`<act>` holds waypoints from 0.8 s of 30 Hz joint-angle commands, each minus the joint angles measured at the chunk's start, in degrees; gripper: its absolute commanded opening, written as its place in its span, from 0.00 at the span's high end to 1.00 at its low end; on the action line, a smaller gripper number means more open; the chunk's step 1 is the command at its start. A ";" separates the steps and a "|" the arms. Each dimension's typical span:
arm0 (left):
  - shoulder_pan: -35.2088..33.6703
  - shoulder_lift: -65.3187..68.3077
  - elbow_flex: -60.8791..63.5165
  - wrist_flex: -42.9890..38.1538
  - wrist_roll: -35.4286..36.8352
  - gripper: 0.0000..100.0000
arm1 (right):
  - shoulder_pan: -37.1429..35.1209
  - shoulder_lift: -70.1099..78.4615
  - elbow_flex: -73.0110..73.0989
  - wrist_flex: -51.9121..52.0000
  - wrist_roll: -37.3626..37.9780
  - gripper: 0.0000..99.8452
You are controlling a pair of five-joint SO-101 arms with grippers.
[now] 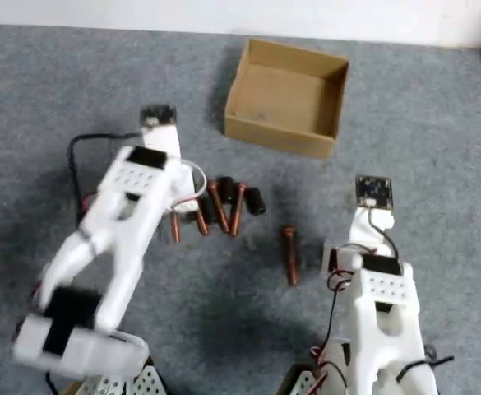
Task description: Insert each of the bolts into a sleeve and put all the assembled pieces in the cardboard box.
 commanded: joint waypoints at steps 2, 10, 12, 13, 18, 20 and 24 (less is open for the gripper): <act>1.80 -21.14 -0.04 2.11 -8.88 1.00 | -0.31 -13.14 1.01 0.66 0.35 1.00; 1.89 -42.95 13.58 -7.74 -8.44 1.00 | -12.09 -45.93 9.45 1.80 0.62 1.00; 1.89 -47.34 18.86 -13.80 -6.33 1.00 | -16.75 -54.64 12.53 1.80 0.62 1.00; 1.89 -49.63 21.58 -16.79 -5.19 1.00 | -18.77 -58.95 14.20 1.80 0.62 1.00; 5.05 -61.67 35.30 -33.93 2.73 1.00 | -25.98 -58.77 18.68 -1.10 0.26 1.00; 7.25 -65.63 39.78 -40.70 5.98 1.00 | -28.53 -58.42 18.86 -5.32 0.53 1.00; 10.68 -71.69 46.29 -48.79 8.97 1.00 | -32.92 -59.65 19.12 -13.32 0.53 1.00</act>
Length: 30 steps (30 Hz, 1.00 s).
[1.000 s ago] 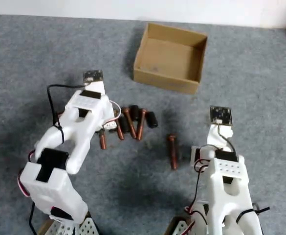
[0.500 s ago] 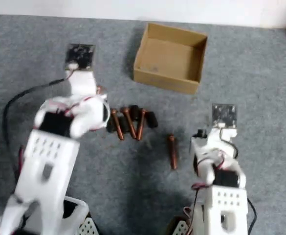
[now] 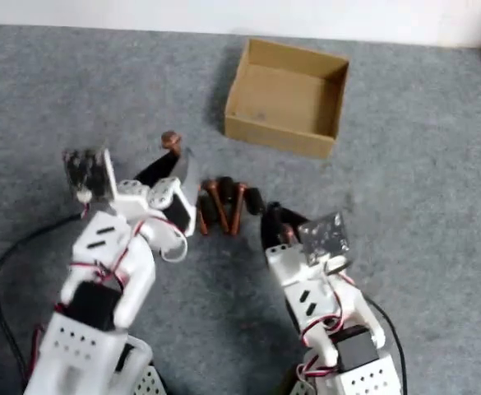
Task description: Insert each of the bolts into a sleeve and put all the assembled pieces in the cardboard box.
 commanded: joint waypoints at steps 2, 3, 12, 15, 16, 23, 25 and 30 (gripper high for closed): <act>3.30 -6.73 4.88 -6.68 2.02 1.00 | -6.02 -2.42 -0.13 -7.43 0.44 1.00; 3.65 -7.60 6.20 -6.68 1.93 1.00 | -7.43 -2.68 -0.13 -7.43 0.26 1.00; 4.26 -10.51 10.95 -6.86 1.85 1.00 | -15.96 -2.77 4.00 -7.08 0.53 1.00; 4.26 -10.86 10.95 -6.86 1.85 1.00 | -16.04 -2.77 4.00 -7.08 0.53 1.00; 4.26 -10.86 10.95 -6.86 1.85 1.00 | -15.69 -2.77 4.00 -7.08 0.53 1.00; 4.70 -10.95 10.95 -6.77 2.20 1.00 | -10.77 -2.77 6.20 -7.08 0.53 1.00; 4.88 -10.95 10.95 -6.68 2.20 1.00 | -9.98 -2.77 6.64 -7.08 0.53 1.00; 9.54 -10.51 11.91 -6.24 1.85 1.00 | -9.98 -2.77 6.29 -7.08 0.53 1.00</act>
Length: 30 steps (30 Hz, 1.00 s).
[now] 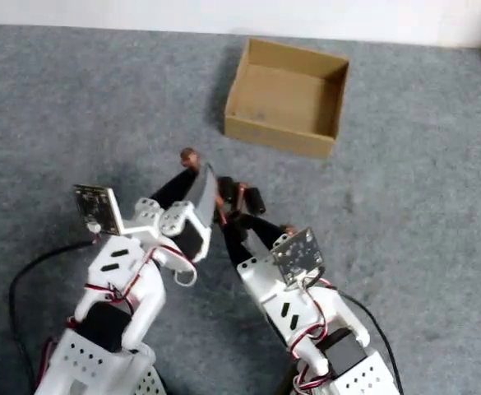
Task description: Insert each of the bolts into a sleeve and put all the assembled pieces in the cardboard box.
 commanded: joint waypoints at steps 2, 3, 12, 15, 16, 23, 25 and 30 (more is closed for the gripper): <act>3.38 -0.57 0.31 -1.23 -0.09 1.00 | 0.84 -0.57 0.92 -1.89 0.53 1.00; 3.12 -0.57 0.31 -1.23 -0.09 1.00 | 0.75 -0.57 0.92 -1.89 0.53 1.00; 5.05 -1.01 1.45 0.35 0.00 1.00 | 1.01 -0.57 1.19 -1.89 0.53 1.00; 6.11 -1.01 1.19 1.67 0.00 1.00 | 1.01 -0.57 1.27 -1.89 0.53 1.00; 6.11 -1.01 1.27 1.76 0.00 1.00 | 1.01 -0.57 1.27 -1.89 0.53 1.00; 6.73 -1.10 1.10 5.36 0.18 1.00 | 2.07 -0.57 1.36 -1.80 0.62 1.00; 7.60 -1.10 0.75 6.59 0.09 1.00 | 2.59 -0.57 1.36 -1.80 0.62 1.00; 7.69 -1.10 -0.22 10.64 -0.09 1.00 | 2.86 -0.57 1.45 -1.80 0.62 1.00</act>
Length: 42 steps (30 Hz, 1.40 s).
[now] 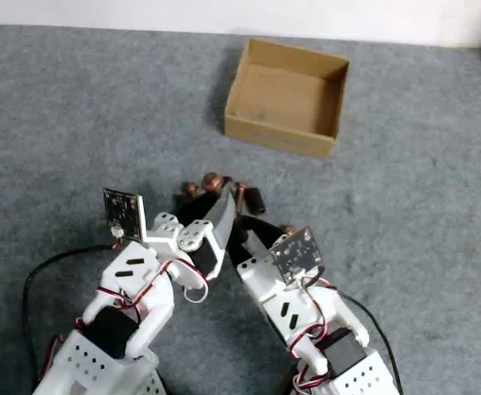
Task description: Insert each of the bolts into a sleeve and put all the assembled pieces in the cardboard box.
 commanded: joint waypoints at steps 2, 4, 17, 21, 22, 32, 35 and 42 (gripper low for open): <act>1.80 0.04 -2.68 4.57 -1.93 1.00 | 1.71 -0.66 1.89 -1.89 0.53 1.00; 1.98 0.04 -2.95 5.36 -3.43 1.00 | 1.71 -0.66 1.89 -1.89 0.53 1.00; 3.82 0.66 -3.30 9.76 -3.78 1.00 | 1.54 -0.66 1.89 -1.89 0.53 1.00; 3.91 0.66 -2.95 10.99 -3.78 1.00 | 1.54 -0.66 1.89 -1.80 0.53 1.00; 3.91 0.66 -2.95 10.99 -3.78 1.00 | 1.54 -0.66 1.89 -1.80 0.53 1.00; 7.78 0.75 -4.09 15.12 -5.54 1.00 | 1.54 -0.66 1.71 -1.80 0.53 1.00; 4.44 0.75 -4.00 14.86 -5.45 1.00 | 1.45 -0.66 1.71 -1.80 0.53 1.00; 2.51 12.53 -4.97 8.53 -5.71 1.00 | 1.45 -0.66 1.45 1.54 0.53 1.00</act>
